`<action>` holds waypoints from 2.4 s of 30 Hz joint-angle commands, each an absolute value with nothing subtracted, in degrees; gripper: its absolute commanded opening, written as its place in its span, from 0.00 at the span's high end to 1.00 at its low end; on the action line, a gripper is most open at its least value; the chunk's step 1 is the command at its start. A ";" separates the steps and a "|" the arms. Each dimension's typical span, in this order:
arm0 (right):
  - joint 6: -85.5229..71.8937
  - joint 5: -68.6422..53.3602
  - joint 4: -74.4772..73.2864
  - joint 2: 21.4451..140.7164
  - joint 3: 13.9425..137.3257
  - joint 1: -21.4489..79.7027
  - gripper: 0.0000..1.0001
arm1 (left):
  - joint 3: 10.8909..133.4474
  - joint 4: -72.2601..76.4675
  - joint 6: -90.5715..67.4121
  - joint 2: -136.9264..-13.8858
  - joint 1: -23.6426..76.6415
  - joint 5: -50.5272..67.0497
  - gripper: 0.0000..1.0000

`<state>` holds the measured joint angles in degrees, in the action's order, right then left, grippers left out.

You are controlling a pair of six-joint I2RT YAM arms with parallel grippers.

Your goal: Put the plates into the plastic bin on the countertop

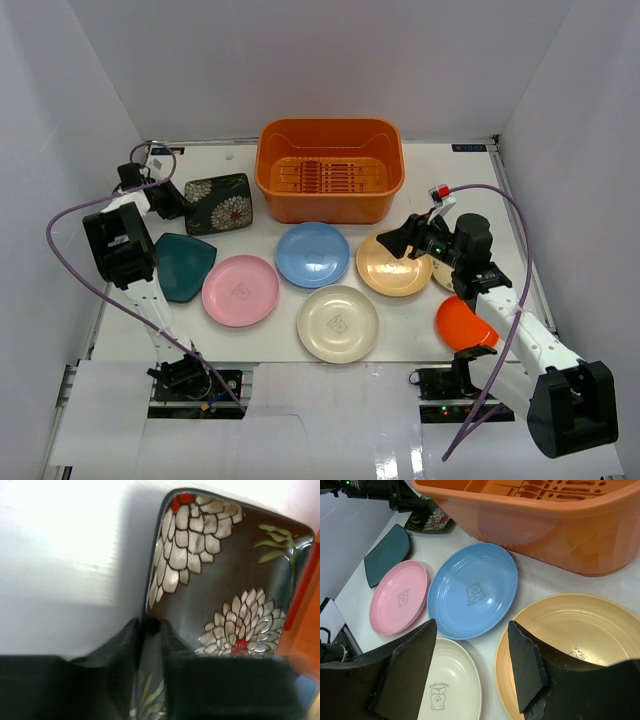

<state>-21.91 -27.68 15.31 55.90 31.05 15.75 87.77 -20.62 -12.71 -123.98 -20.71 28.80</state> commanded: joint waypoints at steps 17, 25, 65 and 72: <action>-26.02 -27.70 18.64 58.71 38.40 23.54 0.34 | 66.54 6.57 -42.16 -103.64 -25.57 41.55 1.00; -23.73 -24.08 12.85 62.22 46.75 28.38 0.26 | 59.77 20.39 -57.83 -84.59 -25.66 39.56 1.00; -24.34 -23.91 4.21 92.02 80.86 31.02 0.45 | 56.87 15.02 -55.72 -69.87 1.49 47.72 1.00; -30.04 -19.16 14.92 89.91 76.73 31.46 0.92 | 56.60 15.73 -54.23 -67.25 1.76 49.21 0.70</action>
<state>-31.20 -21.15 6.85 91.09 77.91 30.68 54.02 8.78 -49.52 -73.06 1.32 44.07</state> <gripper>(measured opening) 0.123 0.176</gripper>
